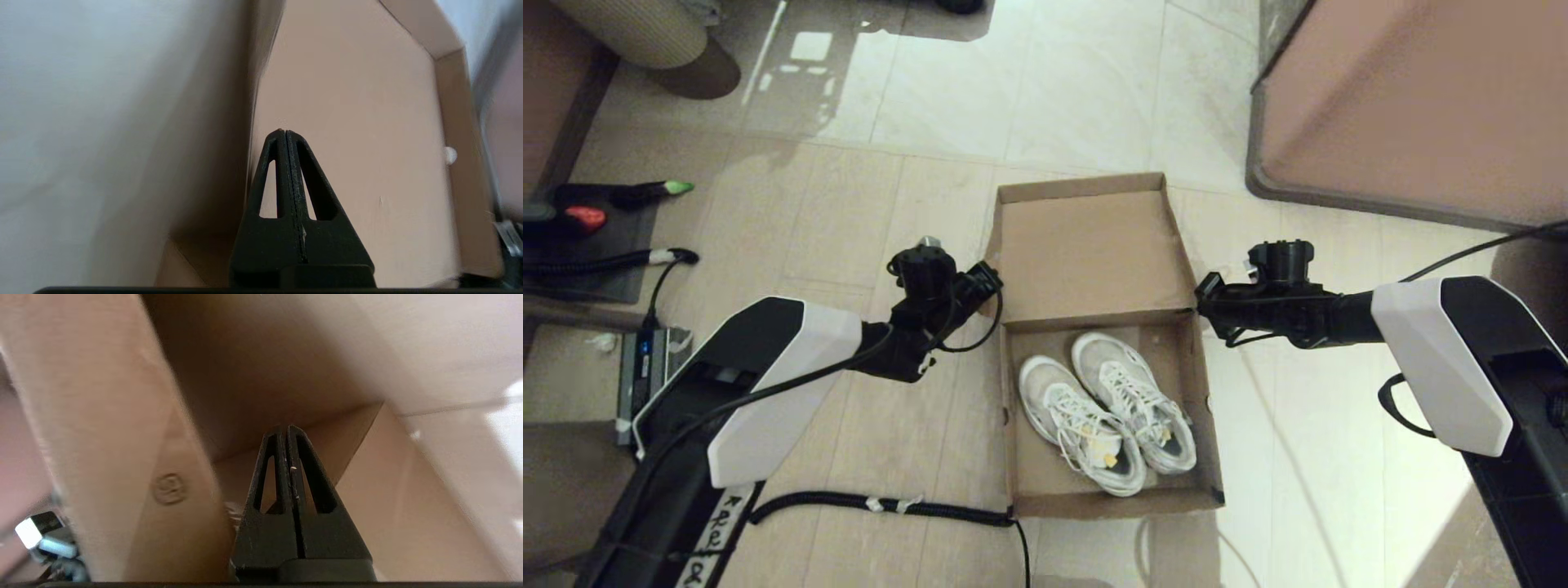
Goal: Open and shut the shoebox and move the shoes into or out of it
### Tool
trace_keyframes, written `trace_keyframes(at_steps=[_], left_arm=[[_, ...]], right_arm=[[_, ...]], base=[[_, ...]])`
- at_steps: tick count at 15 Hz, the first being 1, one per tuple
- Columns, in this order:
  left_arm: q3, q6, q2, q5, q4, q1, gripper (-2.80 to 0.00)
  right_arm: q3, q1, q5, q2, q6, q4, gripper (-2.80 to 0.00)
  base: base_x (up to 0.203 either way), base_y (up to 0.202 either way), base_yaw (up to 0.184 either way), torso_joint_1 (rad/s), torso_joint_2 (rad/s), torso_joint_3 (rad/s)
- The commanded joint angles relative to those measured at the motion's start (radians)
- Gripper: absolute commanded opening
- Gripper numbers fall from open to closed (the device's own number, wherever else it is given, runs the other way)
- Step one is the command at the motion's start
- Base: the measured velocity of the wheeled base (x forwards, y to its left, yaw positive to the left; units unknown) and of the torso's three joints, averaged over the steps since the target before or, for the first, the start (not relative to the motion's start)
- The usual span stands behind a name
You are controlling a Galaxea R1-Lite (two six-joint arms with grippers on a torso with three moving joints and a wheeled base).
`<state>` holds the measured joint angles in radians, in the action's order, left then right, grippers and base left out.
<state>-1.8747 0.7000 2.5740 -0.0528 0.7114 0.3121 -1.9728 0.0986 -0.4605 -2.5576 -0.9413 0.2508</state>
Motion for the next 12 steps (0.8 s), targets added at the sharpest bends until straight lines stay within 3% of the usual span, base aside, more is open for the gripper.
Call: trace_keyframes(at_steps=[1,6,12], left_arm=[[0.0,0.004,0.003,0.001,0.005,0.001,-2.8],[0.007,0.003,-0.038,0.023,0.006,0.013,-2.8],[0.068,-0.008,-0.161,0.058,0.018,0.015,-2.8]], right_arm=[[0.002,0.004,-0.015,-0.006,-0.005,-0.003,-2.8],[0.003,-0.001,0.003,0.041,0.003,-0.089,-2.8],[0.003,-0.028,0.135,0.084,0.079,-0.065,-2.8]], base=[[0.002,-0.009,0.156,0.002,0.0,0.002],[0.003,-0.007,0.151,0.005,0.0,0.002],[0.001,0.0,0.01,0.0,0.0,0.0]])
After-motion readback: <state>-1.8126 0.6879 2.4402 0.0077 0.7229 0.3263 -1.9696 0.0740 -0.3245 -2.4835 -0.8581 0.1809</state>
